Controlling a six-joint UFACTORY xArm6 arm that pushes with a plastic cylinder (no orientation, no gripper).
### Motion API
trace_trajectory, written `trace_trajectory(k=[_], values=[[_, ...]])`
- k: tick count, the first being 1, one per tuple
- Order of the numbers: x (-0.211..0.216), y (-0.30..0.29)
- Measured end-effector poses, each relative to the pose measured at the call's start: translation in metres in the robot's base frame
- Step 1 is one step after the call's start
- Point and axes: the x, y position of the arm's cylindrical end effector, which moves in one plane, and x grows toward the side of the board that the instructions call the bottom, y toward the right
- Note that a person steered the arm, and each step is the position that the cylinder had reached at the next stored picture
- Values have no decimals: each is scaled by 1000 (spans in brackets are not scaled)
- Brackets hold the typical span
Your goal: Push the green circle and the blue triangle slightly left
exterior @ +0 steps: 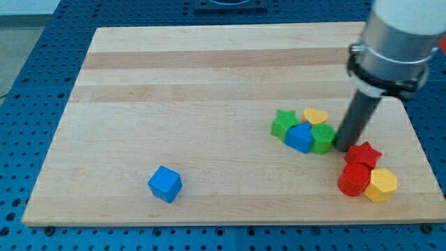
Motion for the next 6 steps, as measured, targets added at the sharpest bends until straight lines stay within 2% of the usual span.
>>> trace_trajectory(k=[1,2,4,6], values=[[0,-22],[0,-20],[19,-91],[17,-54]])
